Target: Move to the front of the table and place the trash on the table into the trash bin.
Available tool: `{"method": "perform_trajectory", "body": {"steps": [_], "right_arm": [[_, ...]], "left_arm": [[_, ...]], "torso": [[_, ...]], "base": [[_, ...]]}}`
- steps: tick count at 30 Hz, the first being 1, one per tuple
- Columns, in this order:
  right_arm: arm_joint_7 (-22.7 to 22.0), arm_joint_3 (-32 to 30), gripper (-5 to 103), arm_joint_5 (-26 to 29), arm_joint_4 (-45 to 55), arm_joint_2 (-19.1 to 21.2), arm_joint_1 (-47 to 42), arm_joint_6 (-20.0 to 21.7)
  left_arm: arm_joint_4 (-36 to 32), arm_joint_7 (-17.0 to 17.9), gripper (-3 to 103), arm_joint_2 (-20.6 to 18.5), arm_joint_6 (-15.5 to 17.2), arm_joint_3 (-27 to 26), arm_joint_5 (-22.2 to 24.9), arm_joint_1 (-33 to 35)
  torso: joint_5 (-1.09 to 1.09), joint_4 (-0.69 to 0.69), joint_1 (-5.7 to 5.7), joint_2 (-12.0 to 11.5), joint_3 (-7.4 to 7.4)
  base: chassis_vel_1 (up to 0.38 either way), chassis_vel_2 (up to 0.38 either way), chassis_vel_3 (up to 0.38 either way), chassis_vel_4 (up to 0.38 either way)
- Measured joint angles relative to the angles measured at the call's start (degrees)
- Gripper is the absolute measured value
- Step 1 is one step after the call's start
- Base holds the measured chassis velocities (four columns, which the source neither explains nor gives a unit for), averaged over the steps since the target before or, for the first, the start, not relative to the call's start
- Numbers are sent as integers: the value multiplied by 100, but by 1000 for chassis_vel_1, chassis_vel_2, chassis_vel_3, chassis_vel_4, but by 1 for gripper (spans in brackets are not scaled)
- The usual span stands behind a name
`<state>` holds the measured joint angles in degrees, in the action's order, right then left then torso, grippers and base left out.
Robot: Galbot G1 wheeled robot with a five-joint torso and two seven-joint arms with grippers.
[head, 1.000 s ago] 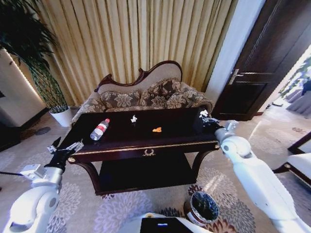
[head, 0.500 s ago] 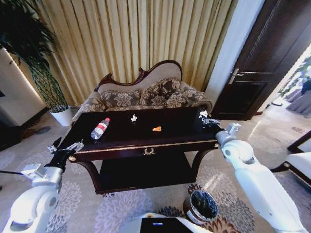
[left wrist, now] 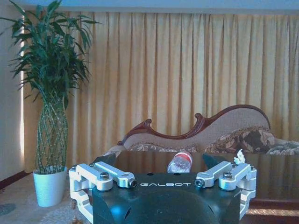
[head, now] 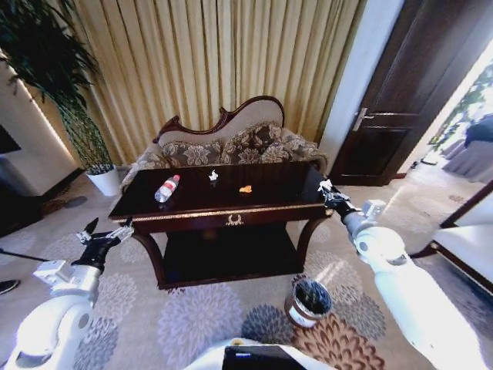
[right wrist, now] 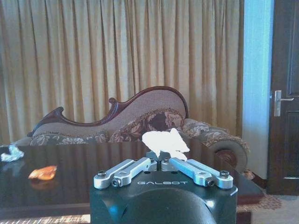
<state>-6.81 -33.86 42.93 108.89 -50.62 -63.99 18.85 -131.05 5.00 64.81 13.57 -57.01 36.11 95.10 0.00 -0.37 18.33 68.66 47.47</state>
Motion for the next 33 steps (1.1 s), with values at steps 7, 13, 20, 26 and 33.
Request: {"method": "perform_trajectory", "body": {"steps": [7,13,20,26,33], "right_arm": [[1,54,0,-315,-372,-203,-200,-9],[1,64,0,-1067,-1570,-560,-568,18],[1,195,0,-1895,-2890,-881,-604,-238],[2,346,0,-2468,-4066,-1138,-415,-641],[2,435,0,-2708,-4836,-1344,-191,-835]], "left_arm": [[9,-12,100,26,0,13,-9,11],[44,-45,100,52,0,14,-11,9],[79,-55,100,76,-11,13,-13,4],[144,-75,100,90,-82,34,-31,-2],[189,-89,100,104,-120,49,-71,13]], "torso": [[0,1,-2,2,-1],[1,-1,11,-6,4],[2,-1,3,-2,1],[-1,-1,2,-1,1],[-1,0,4,-2,2]], "base": [[58,-73,-59,77],[-6,5,5,-10],[0,0,0,0],[0,0,0,0],[0,0,0,0]]}}
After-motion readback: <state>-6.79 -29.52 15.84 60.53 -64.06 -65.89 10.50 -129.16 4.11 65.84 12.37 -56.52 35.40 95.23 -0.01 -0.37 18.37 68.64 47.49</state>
